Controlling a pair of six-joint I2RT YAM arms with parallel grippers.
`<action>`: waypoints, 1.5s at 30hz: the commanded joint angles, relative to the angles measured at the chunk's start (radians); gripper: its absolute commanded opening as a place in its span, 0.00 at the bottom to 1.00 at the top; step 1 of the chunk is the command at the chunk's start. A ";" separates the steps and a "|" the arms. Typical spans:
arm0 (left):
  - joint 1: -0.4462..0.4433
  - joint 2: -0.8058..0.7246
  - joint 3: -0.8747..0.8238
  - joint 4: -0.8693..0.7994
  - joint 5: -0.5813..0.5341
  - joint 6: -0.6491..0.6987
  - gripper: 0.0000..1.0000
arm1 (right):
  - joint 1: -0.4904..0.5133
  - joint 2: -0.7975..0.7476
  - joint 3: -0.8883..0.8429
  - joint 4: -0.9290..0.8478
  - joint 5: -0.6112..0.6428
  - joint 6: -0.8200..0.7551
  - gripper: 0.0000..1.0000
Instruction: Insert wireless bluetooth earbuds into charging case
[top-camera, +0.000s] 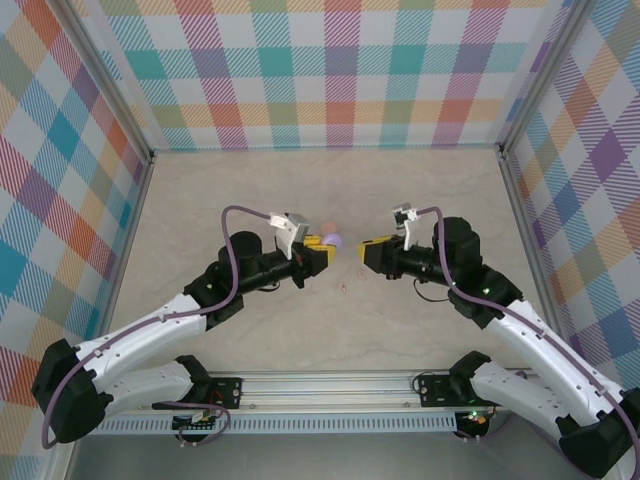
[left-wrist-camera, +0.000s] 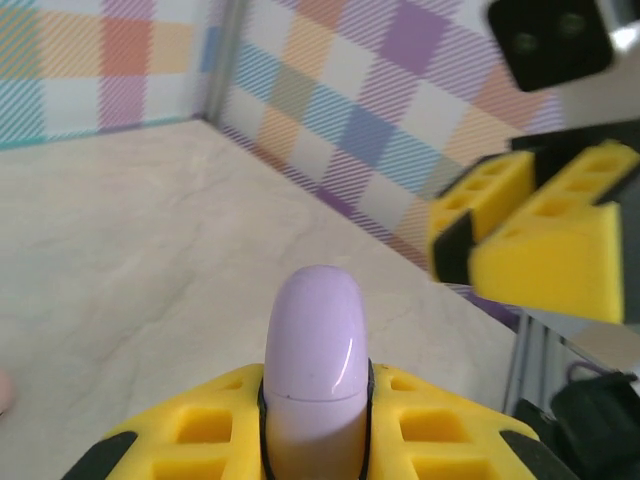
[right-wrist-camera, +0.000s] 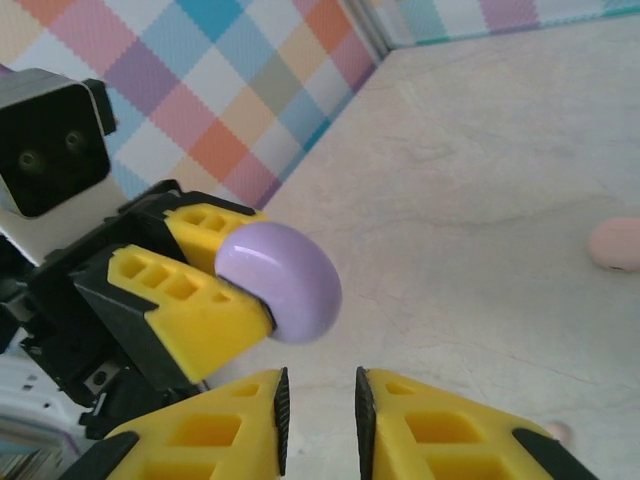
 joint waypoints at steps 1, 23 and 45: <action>0.058 0.035 0.068 -0.106 -0.138 -0.097 0.03 | 0.003 0.012 0.052 -0.090 0.113 -0.038 0.26; 0.426 0.806 0.586 -0.514 0.049 -0.213 0.02 | 0.003 0.023 0.066 -0.170 0.160 -0.065 0.27; 0.490 1.080 0.765 -0.676 0.011 -0.175 0.40 | 0.003 0.036 0.059 -0.187 0.189 -0.059 0.29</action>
